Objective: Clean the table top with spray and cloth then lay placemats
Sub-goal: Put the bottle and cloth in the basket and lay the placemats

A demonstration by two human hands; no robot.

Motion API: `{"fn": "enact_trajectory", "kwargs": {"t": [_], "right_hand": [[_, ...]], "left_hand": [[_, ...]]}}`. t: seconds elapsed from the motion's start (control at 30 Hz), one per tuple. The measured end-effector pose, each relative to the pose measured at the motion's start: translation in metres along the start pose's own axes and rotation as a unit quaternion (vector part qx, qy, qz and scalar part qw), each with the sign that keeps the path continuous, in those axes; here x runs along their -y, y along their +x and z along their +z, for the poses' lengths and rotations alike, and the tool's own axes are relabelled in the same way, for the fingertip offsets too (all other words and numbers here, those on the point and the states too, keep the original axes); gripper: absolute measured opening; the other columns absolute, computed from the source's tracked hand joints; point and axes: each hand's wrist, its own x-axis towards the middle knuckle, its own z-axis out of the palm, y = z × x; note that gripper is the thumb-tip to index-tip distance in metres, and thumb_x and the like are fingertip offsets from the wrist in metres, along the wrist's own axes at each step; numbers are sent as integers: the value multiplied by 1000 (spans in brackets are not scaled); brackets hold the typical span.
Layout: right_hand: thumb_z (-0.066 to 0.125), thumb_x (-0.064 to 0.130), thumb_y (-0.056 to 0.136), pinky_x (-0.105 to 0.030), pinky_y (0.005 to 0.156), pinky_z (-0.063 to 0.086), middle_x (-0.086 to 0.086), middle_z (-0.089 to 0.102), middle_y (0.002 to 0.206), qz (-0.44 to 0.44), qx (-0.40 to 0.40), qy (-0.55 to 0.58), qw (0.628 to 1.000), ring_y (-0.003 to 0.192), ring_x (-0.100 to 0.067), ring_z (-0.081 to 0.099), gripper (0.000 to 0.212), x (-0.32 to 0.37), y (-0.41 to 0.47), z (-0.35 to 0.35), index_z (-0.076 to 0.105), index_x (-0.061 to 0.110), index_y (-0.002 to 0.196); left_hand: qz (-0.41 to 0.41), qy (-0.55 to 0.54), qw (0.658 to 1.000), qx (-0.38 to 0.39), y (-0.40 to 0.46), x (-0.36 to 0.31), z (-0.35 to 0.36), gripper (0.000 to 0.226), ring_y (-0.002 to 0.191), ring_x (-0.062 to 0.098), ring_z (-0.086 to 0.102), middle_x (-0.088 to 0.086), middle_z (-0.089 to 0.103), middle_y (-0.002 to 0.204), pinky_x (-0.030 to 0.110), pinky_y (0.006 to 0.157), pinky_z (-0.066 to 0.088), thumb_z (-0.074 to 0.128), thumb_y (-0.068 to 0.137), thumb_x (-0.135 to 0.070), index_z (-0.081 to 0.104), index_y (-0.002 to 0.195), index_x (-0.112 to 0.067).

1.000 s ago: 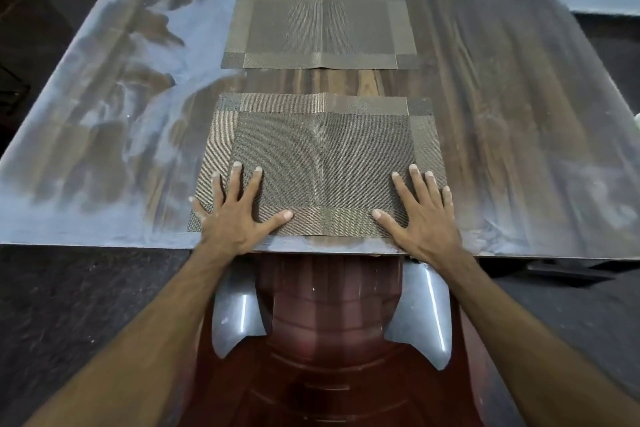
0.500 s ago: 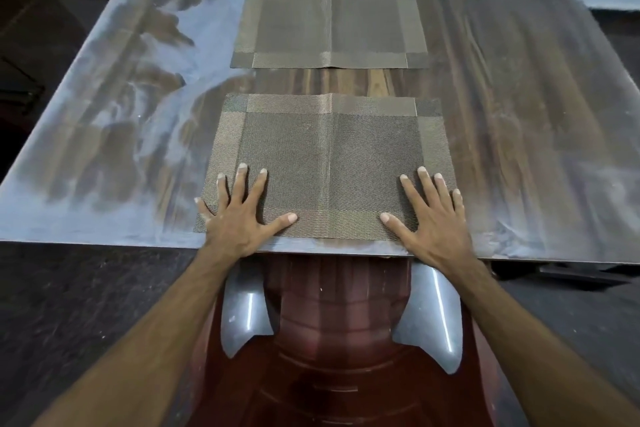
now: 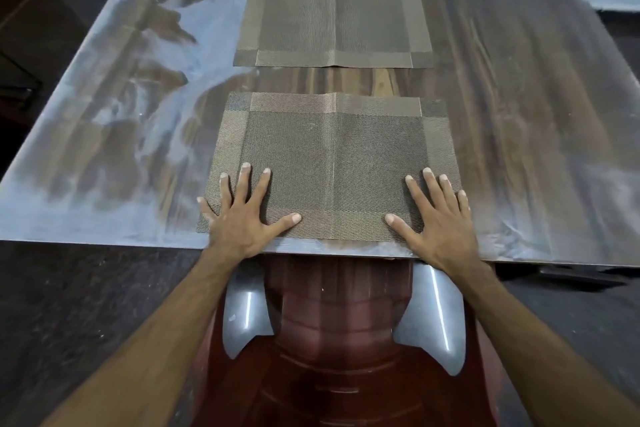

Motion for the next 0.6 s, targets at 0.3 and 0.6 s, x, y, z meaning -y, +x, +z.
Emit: {"fn": "enact_trajectory", "kwargs": {"t": [0.3,0.6], "right_hand": [[18,85,84,-47,123,4,4,4,167,-3,-4,-3,1000,154,-20,1,88,0,0,1,15,37,158],[4,92,76,-47,122,-10,6,-18,165,-12,98,9,995,151,-17,-19,95,-2,2,-15,-6,41,156]], "left_hand": [[1,-3,1000,-7,2,1,2,104,151,27,-19,-12,-19,164,73,111,-7,30,68,-96,-7,153,-50],[-2,-9,1000,10,-8,-2,-4,99,152,26,-17,-8,-20,165,66,114,-9,27,79,-88,-9,156,-38]]}}
